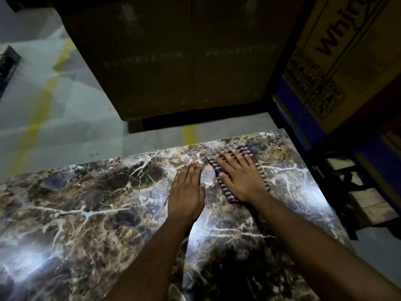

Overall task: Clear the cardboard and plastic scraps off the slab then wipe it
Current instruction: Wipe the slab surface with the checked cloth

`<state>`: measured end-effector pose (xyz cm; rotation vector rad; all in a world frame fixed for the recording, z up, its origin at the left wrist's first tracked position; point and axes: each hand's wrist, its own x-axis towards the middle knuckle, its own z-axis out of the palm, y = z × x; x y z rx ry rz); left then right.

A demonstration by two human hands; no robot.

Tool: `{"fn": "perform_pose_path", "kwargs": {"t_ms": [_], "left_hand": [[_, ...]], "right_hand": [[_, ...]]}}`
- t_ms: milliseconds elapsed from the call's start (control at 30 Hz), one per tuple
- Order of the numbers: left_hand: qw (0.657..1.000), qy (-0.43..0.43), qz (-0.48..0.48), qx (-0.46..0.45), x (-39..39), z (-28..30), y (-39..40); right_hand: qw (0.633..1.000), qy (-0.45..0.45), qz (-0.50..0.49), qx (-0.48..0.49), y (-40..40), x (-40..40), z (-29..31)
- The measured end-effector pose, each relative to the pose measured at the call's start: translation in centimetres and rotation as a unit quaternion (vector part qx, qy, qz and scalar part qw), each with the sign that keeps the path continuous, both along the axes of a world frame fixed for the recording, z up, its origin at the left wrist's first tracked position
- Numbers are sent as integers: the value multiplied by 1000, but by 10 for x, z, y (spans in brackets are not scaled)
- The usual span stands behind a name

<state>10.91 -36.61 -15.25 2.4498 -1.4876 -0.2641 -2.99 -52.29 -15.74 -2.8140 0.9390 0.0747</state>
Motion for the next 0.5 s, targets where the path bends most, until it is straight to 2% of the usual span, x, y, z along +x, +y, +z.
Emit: {"fn": "perform_pose_path", "kwargs": {"t_ms": [100,200,300,400,500], "left_hand": [[1000,0,4,1,-14,-1,4],[1000,2,8,6,-25,-3,8],[1000,3,16,13,-31,-5,18],[1000,4,5,18,-41,-5,32],[1000,-3,8,19,-50,-5,43]], "right_hand": [[999,4,-47,1,-8,25,-3],[1000,-7,-24,-1,15,43,-2],[1000,-3,8,-4,39,4,-2],[1000,4,-15,3,33,-34,-2],[998,12,-55,1,20,-23,-1]]}}
